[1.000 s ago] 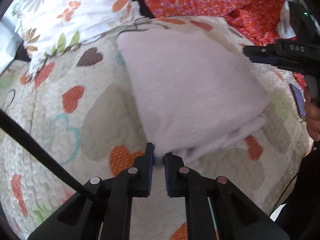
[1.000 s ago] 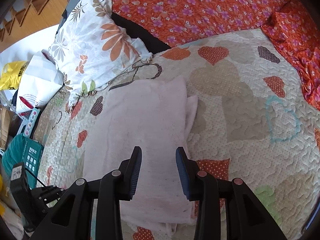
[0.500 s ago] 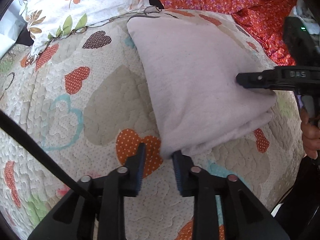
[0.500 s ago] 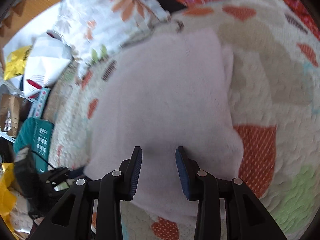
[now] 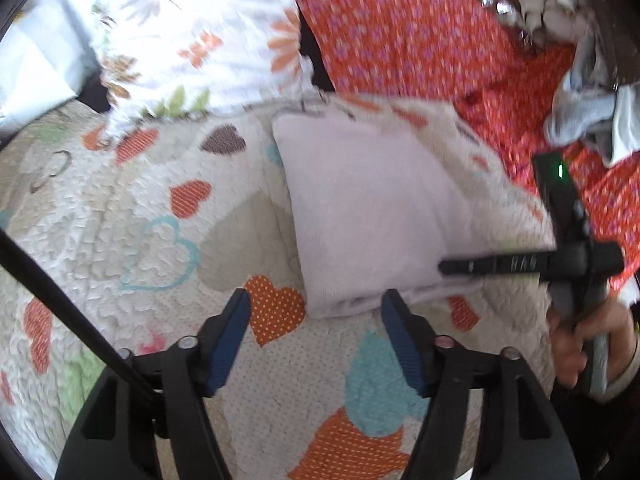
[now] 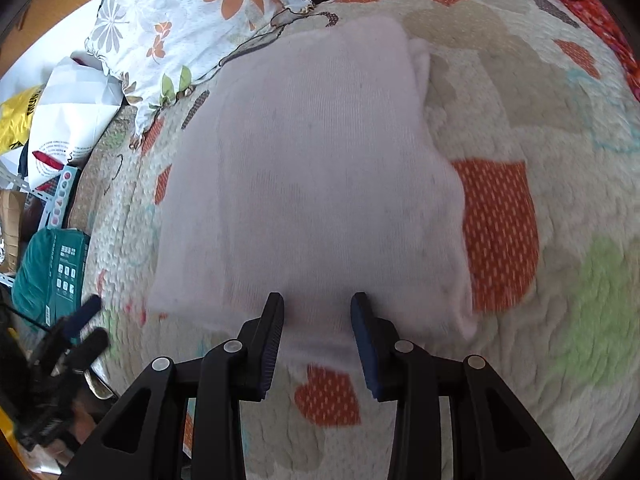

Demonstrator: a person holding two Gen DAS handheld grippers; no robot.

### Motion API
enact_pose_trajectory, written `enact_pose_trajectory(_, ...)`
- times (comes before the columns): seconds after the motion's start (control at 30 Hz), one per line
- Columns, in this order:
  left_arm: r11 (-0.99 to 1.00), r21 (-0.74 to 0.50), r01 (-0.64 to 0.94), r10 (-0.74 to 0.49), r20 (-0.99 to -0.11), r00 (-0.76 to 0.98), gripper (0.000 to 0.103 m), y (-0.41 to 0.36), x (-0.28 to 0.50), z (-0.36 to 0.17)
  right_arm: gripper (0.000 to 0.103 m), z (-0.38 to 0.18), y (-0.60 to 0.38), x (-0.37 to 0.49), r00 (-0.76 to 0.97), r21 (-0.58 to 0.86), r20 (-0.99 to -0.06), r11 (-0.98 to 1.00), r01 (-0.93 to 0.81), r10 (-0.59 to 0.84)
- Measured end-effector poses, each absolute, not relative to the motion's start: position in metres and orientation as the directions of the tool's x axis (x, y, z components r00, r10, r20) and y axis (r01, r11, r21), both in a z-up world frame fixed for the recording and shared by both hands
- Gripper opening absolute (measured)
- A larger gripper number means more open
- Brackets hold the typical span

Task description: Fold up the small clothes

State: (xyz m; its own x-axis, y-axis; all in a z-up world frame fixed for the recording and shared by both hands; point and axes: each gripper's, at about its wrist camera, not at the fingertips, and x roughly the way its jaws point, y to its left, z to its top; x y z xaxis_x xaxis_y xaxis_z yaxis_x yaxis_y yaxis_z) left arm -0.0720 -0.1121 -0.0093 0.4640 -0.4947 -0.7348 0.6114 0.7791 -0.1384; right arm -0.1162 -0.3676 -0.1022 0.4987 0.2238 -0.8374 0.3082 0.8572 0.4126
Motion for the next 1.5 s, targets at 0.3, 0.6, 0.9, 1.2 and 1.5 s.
enact_pose_trajectory(0.3,0.923,0.011,0.385,-0.330,-0.494,0.804,0.099,-0.074,-0.143,0.026,0.044,-0.110,-0.346,-0.169,0.518,0.420,-0.830,0.844,0.334,0.207)
enact_pose_trajectory(0.6,0.978,-0.042,0.206,-0.208,-0.331,0.920,0.103,-0.024,-0.225,0.063,0.046,-0.081,-0.332,-0.221,0.632,0.381,-0.768,0.867,0.321,0.103)
enact_pose_trajectory(0.9,0.972,-0.097,0.213,-0.231,-0.278,0.932,0.103,-0.009,-0.260,0.103,0.052,-0.043,-0.321,-0.259,0.704,0.365,-0.708,0.878,0.309,0.046)
enact_pose_trajectory(1.2,0.963,-0.186,0.195,-0.235,-0.230,0.944,0.103,-0.021,-0.240,0.123,0.056,-0.033,-0.317,-0.262,0.740,0.294,-0.672,0.904,0.310,-0.035)
enact_pose_trajectory(1.5,0.962,-0.171,0.212,-0.270,-0.484,0.832,0.103,-0.053,-0.176,0.092,0.056,0.004,-0.342,-0.197,0.714,0.238,-0.699,0.931,0.278,-0.035)
